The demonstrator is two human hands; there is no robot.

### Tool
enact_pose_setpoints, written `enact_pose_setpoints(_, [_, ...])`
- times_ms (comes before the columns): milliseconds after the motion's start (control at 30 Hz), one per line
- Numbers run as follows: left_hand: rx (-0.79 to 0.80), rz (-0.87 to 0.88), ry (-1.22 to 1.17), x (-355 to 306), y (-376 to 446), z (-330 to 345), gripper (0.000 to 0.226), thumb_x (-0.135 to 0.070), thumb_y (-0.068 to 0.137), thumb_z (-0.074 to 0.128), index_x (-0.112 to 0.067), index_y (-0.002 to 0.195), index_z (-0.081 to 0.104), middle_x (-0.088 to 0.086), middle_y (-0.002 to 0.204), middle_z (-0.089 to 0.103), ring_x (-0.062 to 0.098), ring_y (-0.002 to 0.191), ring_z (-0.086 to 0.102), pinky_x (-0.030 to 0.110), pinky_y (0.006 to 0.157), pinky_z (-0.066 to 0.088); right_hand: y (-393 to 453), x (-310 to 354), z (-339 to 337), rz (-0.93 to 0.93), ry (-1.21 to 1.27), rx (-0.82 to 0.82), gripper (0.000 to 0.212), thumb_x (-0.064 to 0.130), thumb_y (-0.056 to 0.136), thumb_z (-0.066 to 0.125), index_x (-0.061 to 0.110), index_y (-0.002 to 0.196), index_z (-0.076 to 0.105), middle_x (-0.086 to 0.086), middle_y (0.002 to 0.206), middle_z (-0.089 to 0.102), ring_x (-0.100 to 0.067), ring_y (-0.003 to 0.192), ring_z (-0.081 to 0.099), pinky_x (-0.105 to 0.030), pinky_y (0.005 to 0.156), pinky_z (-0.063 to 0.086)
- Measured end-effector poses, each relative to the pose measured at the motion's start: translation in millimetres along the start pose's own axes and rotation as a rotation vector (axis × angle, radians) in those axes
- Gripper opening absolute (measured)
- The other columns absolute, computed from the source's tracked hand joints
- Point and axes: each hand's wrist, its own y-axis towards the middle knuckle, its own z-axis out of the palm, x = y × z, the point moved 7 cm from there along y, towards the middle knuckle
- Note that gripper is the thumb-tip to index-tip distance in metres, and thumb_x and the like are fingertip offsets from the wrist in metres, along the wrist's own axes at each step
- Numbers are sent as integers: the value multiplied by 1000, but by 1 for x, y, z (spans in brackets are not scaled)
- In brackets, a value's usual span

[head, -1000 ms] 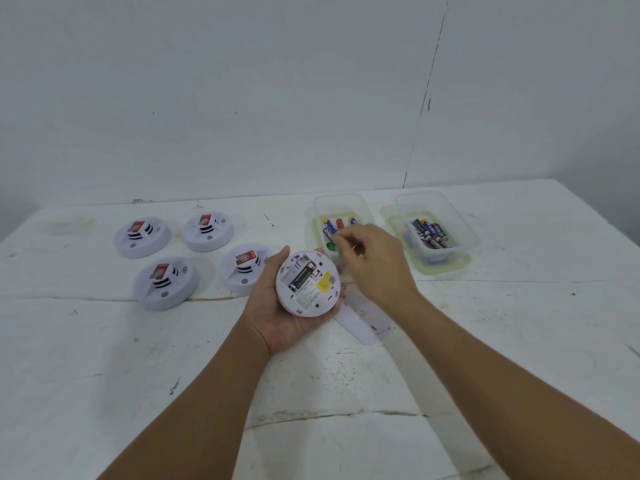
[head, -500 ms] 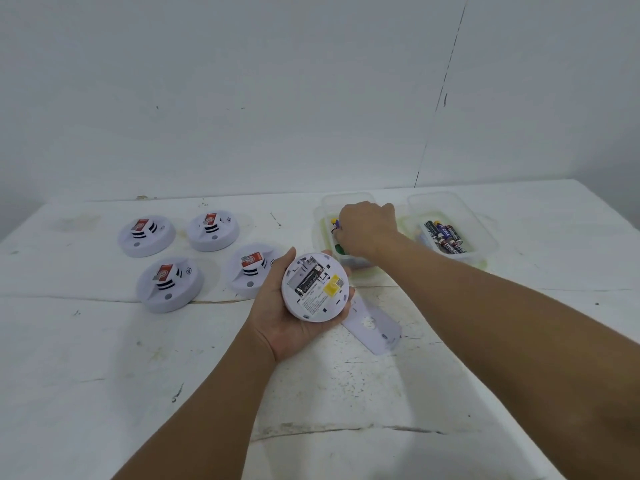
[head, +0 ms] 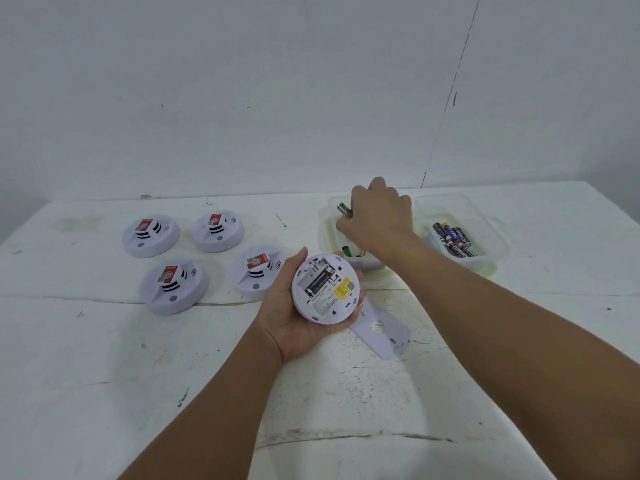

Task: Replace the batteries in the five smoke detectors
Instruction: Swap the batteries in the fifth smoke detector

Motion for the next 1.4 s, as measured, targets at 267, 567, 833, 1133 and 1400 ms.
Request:
enact_pose_setpoints(267, [3, 48, 30, -1, -2, 2, 55, -52, 91, 69, -12, 129, 72, 19, 140, 63, 40, 124, 60, 52, 112, 42, -82, 19, -42, -123, 715, -206, 13, 30, 93, 65, 21, 95, 56, 7, 81, 67, -16, 68, 63, -38, 65, 52])
enact_pose_setpoints(567, [81, 83, 108, -2, -6, 8, 57, -57, 99, 53, -14, 133, 67, 15, 135, 67, 31, 116, 69, 50, 91, 57, -141, 8, 9, -67, 1085, -127, 10, 20, 94, 76, 25, 102, 76, 17, 88, 71, -4, 82, 67, -18, 73, 53])
enact_pose_setpoints(833, [68, 100, 141, -3, -1, 3, 64, -59, 99, 51, -20, 149, 55, 15, 150, 56, 31, 143, 49, 57, 120, 32, -145, 0, 23, 18, 1237, -77, 16, 18, 96, 75, 24, 103, 62, 22, 63, 56, 1, 59, 52, -13, 60, 43])
enact_pose_setpoints(1133, [100, 53, 66, 2, -7, 11, 53, -56, 99, 52, -10, 115, 74, 10, 114, 75, 27, 102, 74, 39, 85, 62, -148, 26, 10, -285, 883, -278, 15, 15, 90, 78, 14, 104, 76, 3, 97, 70, -7, 90, 62, -25, 79, 50])
enact_pose_setpoints(1400, [101, 5, 31, 5, -8, 10, 54, -56, 95, 61, -8, 116, 74, 9, 108, 74, 26, 98, 75, 36, 78, 62, -150, 26, 24, -255, 896, -264, 34, 33, 91, 77, 22, 123, 77, 5, 112, 69, -10, 107, 66, -34, 93, 55])
